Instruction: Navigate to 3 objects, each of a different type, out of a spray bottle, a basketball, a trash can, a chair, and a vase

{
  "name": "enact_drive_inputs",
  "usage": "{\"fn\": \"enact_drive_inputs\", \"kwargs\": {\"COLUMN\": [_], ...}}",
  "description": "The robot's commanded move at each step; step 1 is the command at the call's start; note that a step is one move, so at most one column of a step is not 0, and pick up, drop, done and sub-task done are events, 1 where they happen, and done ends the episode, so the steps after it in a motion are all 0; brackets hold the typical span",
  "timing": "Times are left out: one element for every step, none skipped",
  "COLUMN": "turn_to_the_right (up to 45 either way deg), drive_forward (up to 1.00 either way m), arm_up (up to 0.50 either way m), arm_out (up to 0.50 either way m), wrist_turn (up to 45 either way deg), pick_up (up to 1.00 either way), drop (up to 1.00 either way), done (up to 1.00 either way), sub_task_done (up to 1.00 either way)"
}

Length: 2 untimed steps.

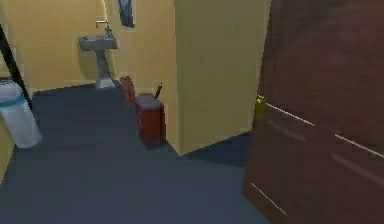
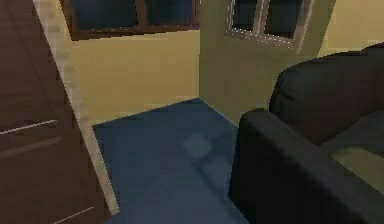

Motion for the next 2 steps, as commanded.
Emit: {"fn": "enact_drive_inputs", "kwargs": {"turn_to_the_right": [-30.0, 0.0], "drive_forward": [0.00, 1.00], "arm_up": [0.00, 0.00], "arm_out": [0.00, 0.00], "wrist_turn": [0.0, 0.0], "pick_up": [0.00, 0.00], "drop": [0.00, 0.00], "done": [0.00, 0.00], "sub_task_done": [0.00, 0.00]}}
